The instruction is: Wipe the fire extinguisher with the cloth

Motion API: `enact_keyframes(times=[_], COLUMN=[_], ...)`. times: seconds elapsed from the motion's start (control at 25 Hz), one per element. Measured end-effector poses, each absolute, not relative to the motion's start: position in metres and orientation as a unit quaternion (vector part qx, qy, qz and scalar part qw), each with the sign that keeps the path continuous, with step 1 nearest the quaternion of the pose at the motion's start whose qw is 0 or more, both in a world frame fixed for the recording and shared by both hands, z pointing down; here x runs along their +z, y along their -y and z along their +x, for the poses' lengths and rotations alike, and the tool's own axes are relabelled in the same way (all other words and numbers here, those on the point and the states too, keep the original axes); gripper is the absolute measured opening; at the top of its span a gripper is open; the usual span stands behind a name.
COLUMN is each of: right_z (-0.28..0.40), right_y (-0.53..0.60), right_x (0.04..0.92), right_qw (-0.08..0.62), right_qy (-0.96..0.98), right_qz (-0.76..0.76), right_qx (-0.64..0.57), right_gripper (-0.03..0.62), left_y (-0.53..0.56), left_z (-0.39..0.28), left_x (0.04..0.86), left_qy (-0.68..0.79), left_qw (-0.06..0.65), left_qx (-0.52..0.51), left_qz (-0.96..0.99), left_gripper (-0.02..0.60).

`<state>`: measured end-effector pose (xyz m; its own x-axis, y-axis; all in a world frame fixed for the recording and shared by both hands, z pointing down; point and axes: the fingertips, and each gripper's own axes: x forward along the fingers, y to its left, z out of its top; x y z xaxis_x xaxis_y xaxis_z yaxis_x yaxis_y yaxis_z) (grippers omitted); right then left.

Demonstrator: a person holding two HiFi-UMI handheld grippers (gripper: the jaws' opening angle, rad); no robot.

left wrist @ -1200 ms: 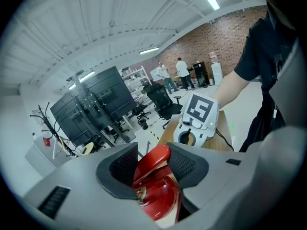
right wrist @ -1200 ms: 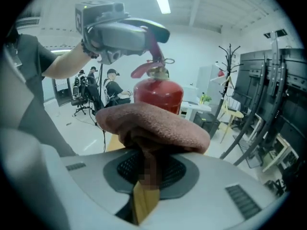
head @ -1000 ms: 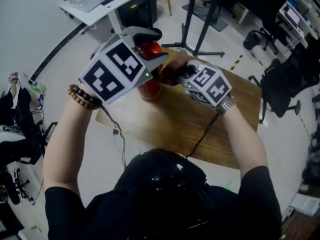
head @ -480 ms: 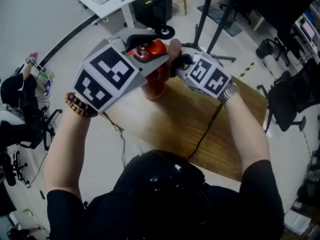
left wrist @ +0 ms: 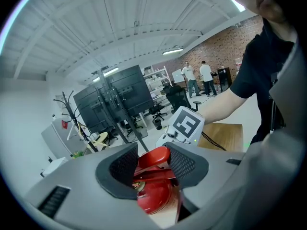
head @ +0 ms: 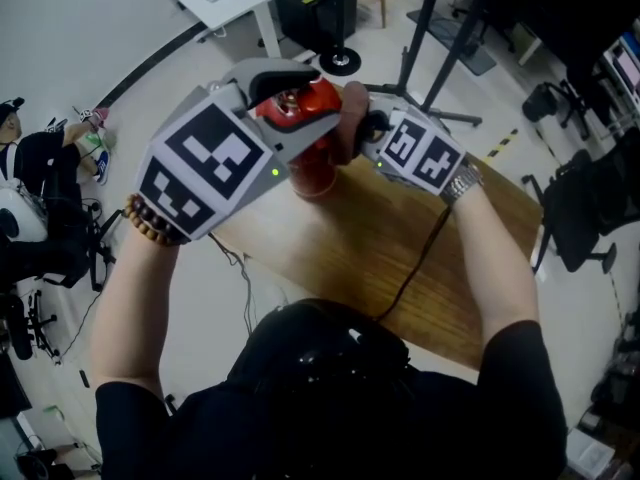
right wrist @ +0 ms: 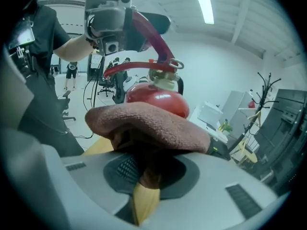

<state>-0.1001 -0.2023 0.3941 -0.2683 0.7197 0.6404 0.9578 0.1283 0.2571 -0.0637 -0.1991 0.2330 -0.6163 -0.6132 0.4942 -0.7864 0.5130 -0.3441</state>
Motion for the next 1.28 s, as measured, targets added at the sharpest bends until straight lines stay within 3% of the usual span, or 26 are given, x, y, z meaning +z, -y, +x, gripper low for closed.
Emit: enact_keyframes(times=[0.84,1.28], right_z=[-0.097,-0.090], right_y=[0.206,0.201], right_x=[0.410,0.460], right_qw=[0.218,0.257], right_qy=[0.720,0.703], right_qz=[-0.583,-0.584], right_qx=[-0.307,-0.315], right_gripper=[0.080,0.080], left_y=[0.197,0.183], left_z=[-0.054,-0.047], left_x=[0.208,0.206], left_qy=[0.871,0.883], left_qw=[0.119,0.122], left_qx=[0.270,0.245], left_qz=[0.394,0.381], left_gripper=[0.186,0.186])
